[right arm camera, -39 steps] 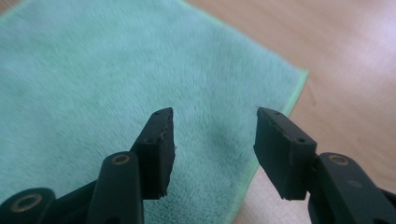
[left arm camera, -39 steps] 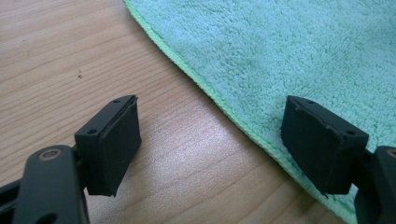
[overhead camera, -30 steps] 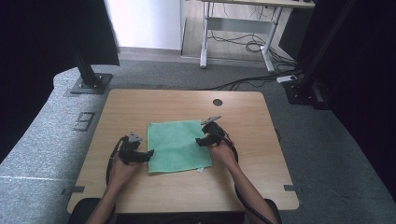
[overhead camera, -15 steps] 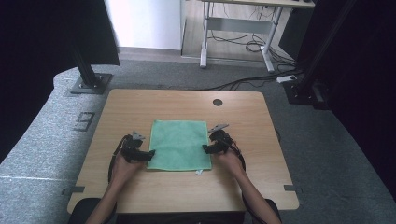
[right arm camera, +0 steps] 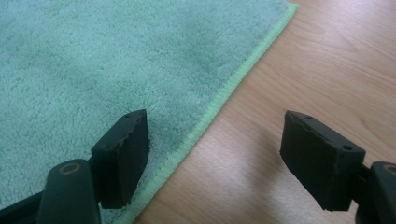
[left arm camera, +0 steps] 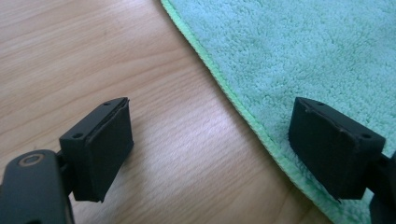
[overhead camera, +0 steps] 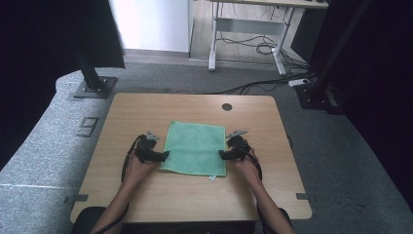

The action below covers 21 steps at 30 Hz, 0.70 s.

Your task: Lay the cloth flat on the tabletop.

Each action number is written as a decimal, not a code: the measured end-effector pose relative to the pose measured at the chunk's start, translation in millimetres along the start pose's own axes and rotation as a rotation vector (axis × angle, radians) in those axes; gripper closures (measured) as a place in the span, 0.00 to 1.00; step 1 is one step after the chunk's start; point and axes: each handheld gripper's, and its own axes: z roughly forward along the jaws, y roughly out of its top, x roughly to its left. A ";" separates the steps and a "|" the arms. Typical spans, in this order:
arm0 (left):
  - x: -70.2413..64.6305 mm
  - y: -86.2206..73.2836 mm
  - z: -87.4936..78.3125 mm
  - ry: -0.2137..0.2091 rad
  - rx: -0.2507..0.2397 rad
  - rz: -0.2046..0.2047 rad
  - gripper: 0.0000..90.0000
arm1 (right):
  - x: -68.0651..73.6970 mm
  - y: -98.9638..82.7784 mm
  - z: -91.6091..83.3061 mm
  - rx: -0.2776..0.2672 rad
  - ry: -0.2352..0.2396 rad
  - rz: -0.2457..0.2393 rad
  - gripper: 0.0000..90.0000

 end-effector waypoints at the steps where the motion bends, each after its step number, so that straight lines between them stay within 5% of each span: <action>1: -0.7 0.5 0.6 -0.001 -0.002 -0.001 0.16 | -1.9 0.1 0.5 -0.002 -0.002 0.003 0.27; 16: -2.9 2.6 4.0 0.001 -0.018 0.003 0.14 | -14.0 3.6 7.0 -0.015 0.002 0.064 0.28; 21: -5.6 8.5 -10.7 -0.019 -0.044 0.025 0.16 | -11.8 3.1 -1.7 -0.047 0.018 0.055 0.28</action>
